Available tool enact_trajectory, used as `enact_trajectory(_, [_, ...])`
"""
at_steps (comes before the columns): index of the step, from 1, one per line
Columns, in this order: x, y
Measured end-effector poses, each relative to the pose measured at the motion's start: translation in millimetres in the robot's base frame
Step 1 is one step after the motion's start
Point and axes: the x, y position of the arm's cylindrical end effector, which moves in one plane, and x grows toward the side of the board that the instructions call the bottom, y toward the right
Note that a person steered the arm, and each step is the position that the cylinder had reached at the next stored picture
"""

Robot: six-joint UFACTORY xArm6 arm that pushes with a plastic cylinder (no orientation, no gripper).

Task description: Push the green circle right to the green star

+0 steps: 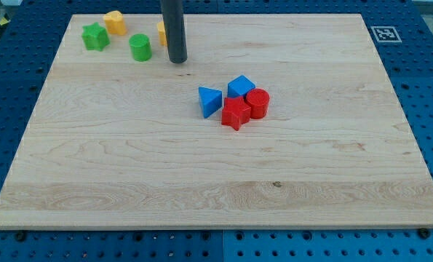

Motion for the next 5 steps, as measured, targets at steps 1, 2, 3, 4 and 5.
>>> enact_trajectory(1, [0,-41])
enact_trajectory(2, [-1,-78])
enact_trajectory(3, [-5,-92])
enact_trajectory(4, [-11,-96])
enact_trajectory(5, [-10,-92])
